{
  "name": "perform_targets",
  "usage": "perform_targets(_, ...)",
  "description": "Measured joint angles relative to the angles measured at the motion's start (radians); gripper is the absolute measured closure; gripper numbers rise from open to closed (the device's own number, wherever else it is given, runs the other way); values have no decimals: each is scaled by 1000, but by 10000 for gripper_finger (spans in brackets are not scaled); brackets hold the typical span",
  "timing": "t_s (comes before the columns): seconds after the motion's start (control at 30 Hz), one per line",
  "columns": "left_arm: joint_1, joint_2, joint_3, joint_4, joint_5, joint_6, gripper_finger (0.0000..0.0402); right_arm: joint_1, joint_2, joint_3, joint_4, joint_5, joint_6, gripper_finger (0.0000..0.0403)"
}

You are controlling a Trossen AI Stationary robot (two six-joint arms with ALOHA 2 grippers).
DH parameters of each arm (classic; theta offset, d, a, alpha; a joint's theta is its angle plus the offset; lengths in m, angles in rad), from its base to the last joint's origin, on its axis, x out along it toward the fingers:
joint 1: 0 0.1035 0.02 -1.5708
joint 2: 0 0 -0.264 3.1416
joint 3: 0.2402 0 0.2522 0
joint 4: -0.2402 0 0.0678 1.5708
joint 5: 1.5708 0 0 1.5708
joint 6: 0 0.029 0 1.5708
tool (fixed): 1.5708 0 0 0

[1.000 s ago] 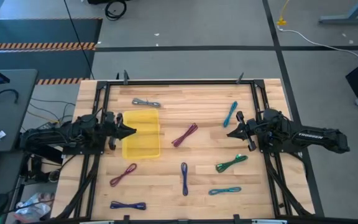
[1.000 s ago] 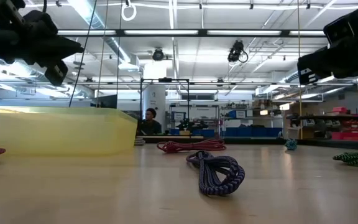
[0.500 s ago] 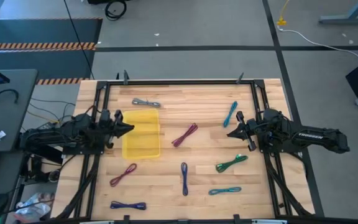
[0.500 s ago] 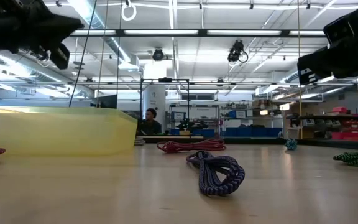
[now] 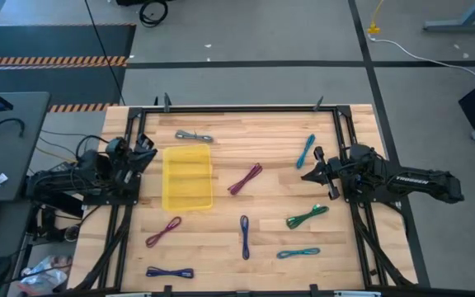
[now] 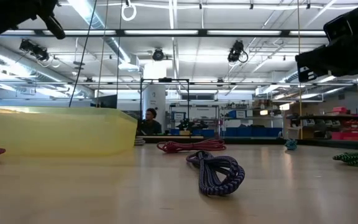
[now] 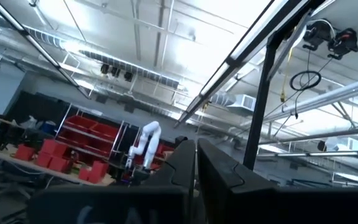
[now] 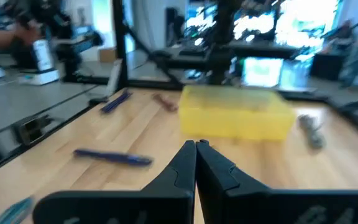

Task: Pick and place USB-C Cables
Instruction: Put the bottom pink charger cable into the yellow bin

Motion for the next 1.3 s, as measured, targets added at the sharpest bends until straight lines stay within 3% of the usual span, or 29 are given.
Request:
perform_targets(0.13, 0, 0, 0, 0, -10, -21, 377, 0, 0, 0, 169, 9, 80, 391)
perform_targets(0.4, 0, 0, 0, 12, -122, -11, 377, 0, 2, 0, 846, 22, 300, 391)
perform_targets(0.57, 0, 0, 0, 12, -152, 0, 377, 0, 2, 0, 1090, 74, 499, 391)
perform_targets(0.73, 0, 0, 0, -27, -277, -1, 381, 0, 2, 0, 1119, 66, 520, 391)
perform_targets(0.93, 0, 0, 0, -254, -442, -36, 387, 0, 2, 0, 1121, 30, 652, 391)
perform_targets(1.2, -1, 49, 25, -392, -414, -113, 372, 0, 2, 0, 1055, 76, 632, 391)
perform_targets(1.3, -1, 93, 110, -540, -350, -113, 375, 0, 3, 0, 999, 173, 571, 391)
